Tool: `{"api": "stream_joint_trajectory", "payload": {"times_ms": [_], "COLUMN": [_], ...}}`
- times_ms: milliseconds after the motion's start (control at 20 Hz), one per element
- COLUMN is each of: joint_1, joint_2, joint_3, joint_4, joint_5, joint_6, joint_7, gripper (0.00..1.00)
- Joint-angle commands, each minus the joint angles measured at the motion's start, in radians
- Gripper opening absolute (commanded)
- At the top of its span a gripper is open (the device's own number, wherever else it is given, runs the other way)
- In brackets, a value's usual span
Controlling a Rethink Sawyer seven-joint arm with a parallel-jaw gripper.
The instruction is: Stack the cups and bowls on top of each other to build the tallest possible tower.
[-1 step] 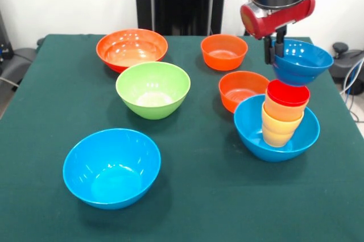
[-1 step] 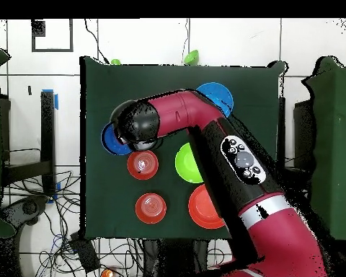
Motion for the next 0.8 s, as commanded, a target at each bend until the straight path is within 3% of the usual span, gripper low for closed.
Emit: {"api": "stream_joint_trajectory", "payload": {"times_ms": [50, 800], "joint_1": [0.036, 0.053], "joint_2": [0.049, 0.036], "joint_3": [-0.068, -0.119], "joint_4": [-0.02, -0.022], "joint_5": [-0.023, -0.103], "joint_6": [-0.042, -0.075], "joint_7": [0.049, 0.023], "gripper": [0.0, 0.0]}}
